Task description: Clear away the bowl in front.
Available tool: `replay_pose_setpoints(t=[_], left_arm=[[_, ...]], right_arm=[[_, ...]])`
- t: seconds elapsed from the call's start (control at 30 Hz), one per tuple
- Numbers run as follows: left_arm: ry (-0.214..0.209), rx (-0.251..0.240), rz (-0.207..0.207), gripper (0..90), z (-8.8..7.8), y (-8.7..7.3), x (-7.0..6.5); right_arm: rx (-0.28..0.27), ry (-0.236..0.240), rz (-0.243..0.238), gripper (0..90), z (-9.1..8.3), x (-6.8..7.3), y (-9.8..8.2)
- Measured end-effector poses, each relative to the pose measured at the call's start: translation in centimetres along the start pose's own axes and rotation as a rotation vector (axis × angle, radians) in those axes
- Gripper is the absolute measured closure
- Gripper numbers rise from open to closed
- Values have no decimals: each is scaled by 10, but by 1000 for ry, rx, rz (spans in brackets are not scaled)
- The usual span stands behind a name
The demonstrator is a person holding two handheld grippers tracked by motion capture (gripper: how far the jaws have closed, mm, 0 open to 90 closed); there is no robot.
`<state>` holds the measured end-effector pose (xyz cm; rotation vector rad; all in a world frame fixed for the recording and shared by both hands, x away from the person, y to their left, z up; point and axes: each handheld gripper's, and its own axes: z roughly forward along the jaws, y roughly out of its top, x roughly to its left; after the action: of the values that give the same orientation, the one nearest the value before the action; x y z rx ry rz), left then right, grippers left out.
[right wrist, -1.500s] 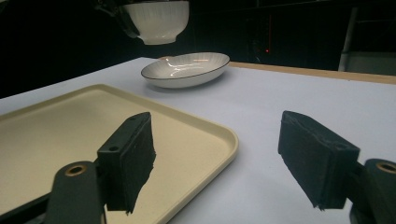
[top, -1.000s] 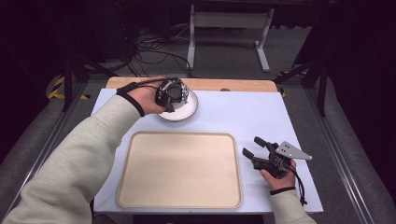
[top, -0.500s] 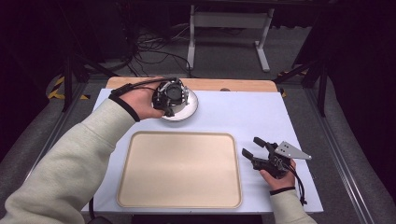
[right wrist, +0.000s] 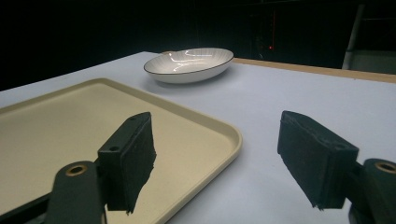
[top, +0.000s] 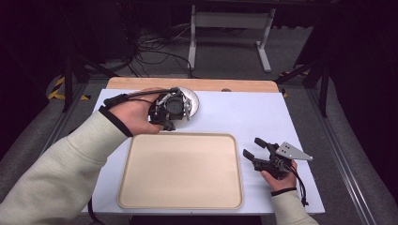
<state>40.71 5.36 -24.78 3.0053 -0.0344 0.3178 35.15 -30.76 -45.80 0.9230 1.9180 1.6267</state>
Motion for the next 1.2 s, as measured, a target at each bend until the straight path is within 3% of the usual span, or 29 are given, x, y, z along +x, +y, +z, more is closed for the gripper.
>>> replay_pose_setpoints(t=[0.27, 0.57, 0.7, 0.87, 1.1, 1.2], left_arm=[[1, -36, 21, 828, -16, 1, -24], [-20, -10, 67, 827, -16, 7, -43], [-20, -11, 67, 827, -16, 9, -47], [-5, -52, 55, 827, -11, 9, -54], [-39, -41, 39, 827, 6, 14, -65], [-38, -53, 9, 827, 12, 14, -69]], right_arm=[[3, 1, -3, 278, 0, 0, 0], [3, 1, -3, 276, 0, 0, 0], [3, 1, -2, 275, 0, 0, 0], [2, 0, -5, 274, 0, 0, 0], [3, 2, -7, 274, 0, 0, 0], [4, 4, -7, 273, 0, 0, 0]])
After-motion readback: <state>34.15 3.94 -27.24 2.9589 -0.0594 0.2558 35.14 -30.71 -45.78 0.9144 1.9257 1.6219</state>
